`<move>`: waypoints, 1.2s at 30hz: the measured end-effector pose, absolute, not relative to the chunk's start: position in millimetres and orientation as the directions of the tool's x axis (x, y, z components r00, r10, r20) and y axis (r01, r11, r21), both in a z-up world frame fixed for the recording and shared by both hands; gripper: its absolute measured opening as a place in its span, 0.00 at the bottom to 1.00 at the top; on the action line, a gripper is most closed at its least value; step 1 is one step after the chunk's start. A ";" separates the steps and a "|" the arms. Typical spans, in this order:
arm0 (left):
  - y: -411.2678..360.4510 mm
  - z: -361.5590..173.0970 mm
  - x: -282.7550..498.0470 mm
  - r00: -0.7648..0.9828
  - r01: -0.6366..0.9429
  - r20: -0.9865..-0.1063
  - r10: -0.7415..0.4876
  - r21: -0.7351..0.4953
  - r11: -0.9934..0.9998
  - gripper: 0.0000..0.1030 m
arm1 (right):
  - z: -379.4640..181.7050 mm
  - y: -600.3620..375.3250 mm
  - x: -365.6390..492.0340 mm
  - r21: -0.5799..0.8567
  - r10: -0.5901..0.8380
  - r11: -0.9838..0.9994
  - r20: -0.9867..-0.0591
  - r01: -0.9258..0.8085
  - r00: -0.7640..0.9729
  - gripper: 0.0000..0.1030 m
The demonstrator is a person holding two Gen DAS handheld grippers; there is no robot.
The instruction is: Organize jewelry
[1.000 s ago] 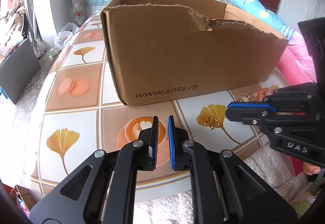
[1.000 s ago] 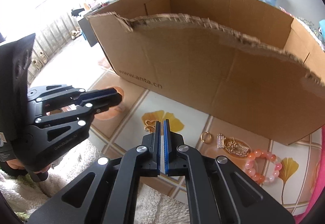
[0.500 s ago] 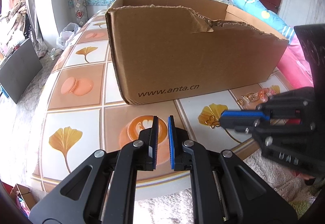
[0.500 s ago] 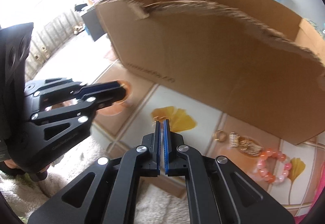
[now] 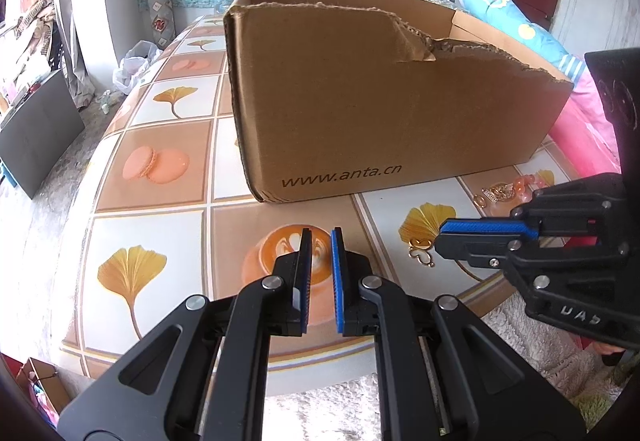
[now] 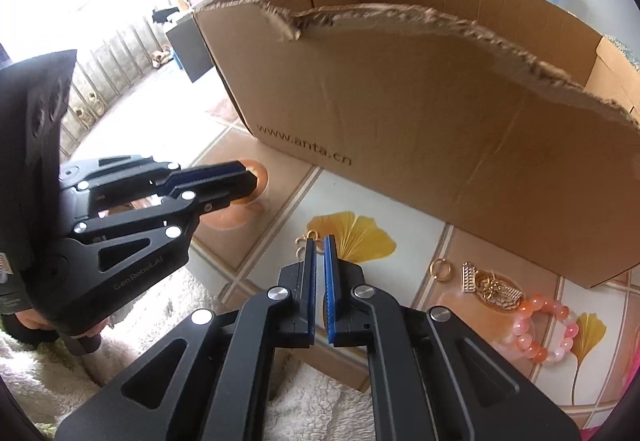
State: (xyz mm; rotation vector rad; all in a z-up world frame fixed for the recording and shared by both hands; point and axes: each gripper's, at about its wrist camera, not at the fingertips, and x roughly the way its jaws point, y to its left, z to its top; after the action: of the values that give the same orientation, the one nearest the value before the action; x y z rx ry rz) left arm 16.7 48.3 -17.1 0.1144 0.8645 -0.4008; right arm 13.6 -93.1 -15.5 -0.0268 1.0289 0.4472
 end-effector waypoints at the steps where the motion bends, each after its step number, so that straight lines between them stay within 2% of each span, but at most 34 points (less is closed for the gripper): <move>1: 48.4 -17.2 16.7 0.579 0.388 -0.759 -0.297 -0.064 0.920 0.08 | -15.4 -92.2 14.5 0.182 0.347 0.909 -0.831 -0.376 0.435 0.19; 2: 48.1 -17.2 16.7 0.579 0.388 -0.759 -0.297 -0.064 0.919 0.08 | -15.0 -94.2 10.8 0.178 0.345 0.908 -0.831 -0.379 0.436 0.26; 11: 46.8 -16.2 14.3 0.580 0.385 -0.759 -0.296 -0.065 0.921 0.08 | -27.0 -70.0 9.3 0.117 0.331 0.888 -0.834 -0.445 0.441 0.27; 12: 47.1 -16.2 14.2 0.580 0.385 -0.759 -0.295 -0.064 0.921 0.08 | -27.7 -67.7 9.6 0.115 0.332 0.886 -0.834 -0.449 0.441 0.26; 15: 47.3 -16.3 14.3 0.580 0.382 -0.760 -0.294 -0.065 0.922 0.08 | -29.1 -68.8 10.0 0.096 0.319 0.886 -0.836 -0.454 0.447 0.16; 16: 47.6 -16.0 14.1 0.580 0.381 -0.759 -0.294 -0.066 0.922 0.08 | -28.4 -73.2 9.6 0.103 0.324 0.886 -0.836 -0.452 0.444 0.09; 17: 47.3 -15.6 14.1 0.581 0.380 -0.759 -0.294 -0.066 0.922 0.08 | -28.3 -76.8 10.8 0.118 0.333 0.886 -0.836 -0.449 0.437 0.06; 27: 46.0 -14.5 12.8 0.582 0.383 -0.758 -0.293 -0.062 0.922 0.08 | -25.1 -84.0 12.3 0.137 0.331 0.897 -0.838 -0.419 0.435 0.06; 30: 46.8 -15.3 13.6 0.579 0.382 -0.761 -0.293 -0.065 0.922 0.08 | -23.4 -85.5 17.0 0.180 0.351 0.900 -0.837 -0.396 0.419 0.10; 32: 47.0 -15.0 14.5 0.579 0.383 -0.761 -0.293 -0.064 0.922 0.08 | -23.8 -85.6 18.3 0.185 0.353 0.902 -0.836 -0.391 0.420 0.22; 36: 47.4 -15.1 14.9 0.579 0.385 -0.761 -0.293 -0.061 0.921 0.08 | -27.8 -81.8 20.3 0.141 0.326 0.904 -0.839 -0.403 0.436 0.24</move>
State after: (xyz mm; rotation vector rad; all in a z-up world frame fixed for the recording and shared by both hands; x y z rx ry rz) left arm 14.9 47.4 -15.1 0.1152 0.8676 -0.3978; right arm 20.3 -81.8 -27.8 -0.0842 1.0241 0.4540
